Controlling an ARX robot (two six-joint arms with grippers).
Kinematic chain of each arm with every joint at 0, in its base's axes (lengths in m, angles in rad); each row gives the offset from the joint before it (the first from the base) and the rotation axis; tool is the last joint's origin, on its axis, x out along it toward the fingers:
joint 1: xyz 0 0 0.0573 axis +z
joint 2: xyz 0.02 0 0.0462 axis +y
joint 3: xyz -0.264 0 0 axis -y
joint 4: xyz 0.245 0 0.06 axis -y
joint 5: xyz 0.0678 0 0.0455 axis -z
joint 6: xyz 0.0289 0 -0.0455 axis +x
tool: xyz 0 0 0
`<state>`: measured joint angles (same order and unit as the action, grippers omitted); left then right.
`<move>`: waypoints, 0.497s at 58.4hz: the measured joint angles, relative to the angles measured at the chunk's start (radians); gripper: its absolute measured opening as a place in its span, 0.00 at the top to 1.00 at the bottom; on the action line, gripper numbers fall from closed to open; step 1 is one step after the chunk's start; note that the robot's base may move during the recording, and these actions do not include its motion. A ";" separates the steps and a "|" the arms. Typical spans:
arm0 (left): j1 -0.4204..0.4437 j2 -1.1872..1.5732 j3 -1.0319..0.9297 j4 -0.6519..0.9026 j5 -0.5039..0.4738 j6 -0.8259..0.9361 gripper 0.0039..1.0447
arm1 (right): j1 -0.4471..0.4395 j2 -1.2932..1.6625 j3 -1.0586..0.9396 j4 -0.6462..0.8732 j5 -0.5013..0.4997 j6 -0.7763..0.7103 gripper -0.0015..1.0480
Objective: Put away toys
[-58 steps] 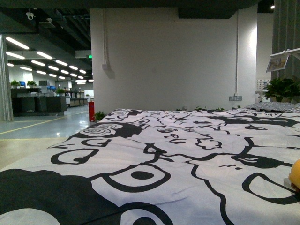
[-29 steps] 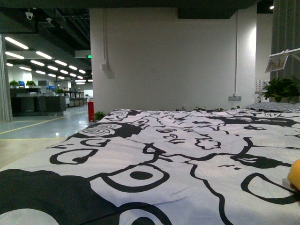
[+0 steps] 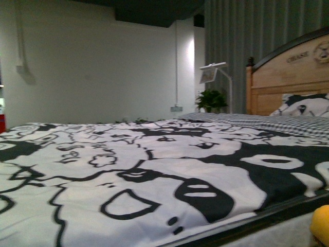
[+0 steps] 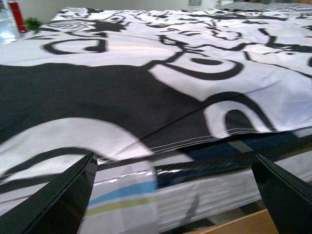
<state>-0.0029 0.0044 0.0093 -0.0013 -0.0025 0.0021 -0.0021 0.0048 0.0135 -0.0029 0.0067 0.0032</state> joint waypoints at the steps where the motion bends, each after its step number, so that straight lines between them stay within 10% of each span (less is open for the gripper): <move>1: 0.000 0.000 0.000 0.000 0.000 0.000 0.06 | 0.000 0.000 0.000 0.000 -0.003 0.000 0.92; 29: 0.000 0.000 0.000 0.000 0.002 0.000 0.06 | 0.001 0.000 0.000 0.000 -0.009 0.000 0.92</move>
<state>-0.0029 0.0044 0.0093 -0.0010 -0.0006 0.0021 -0.0013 0.0051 0.0135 -0.0032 -0.0021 0.0032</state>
